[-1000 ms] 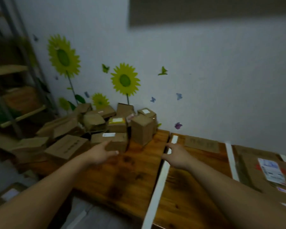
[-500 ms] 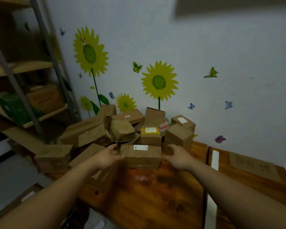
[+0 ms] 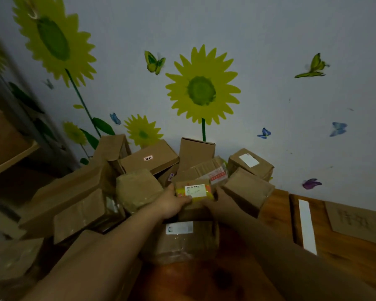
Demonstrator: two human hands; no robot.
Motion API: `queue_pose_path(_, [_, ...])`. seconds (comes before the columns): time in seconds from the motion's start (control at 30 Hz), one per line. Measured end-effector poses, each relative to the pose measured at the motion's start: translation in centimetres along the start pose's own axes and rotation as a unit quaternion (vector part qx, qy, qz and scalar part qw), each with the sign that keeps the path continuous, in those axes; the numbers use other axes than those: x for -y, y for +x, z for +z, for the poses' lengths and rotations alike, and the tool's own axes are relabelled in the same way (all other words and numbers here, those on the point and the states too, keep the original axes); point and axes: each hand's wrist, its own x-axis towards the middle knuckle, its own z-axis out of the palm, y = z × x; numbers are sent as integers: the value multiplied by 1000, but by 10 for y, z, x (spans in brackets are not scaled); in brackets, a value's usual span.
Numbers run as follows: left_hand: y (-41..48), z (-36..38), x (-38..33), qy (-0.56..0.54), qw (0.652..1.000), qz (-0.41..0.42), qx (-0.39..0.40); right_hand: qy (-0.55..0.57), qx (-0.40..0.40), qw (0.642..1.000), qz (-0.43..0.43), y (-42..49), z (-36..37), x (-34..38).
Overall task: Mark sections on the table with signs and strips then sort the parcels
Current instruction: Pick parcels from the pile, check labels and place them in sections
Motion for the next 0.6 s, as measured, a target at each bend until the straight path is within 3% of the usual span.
queue_pose_path(0.3, [20,-16,0,-190,978,-87,32,34,30,997,-59,-19,-8,7])
queue_pose_path(0.43, [-11,-29,3,-229,972,-50,-2,96,-21,994,-54,-48,3,23])
queue_pose_path(0.6, [-59,-49,17,-253,967,18,-22,124,-153,979,-54,-92,29,36])
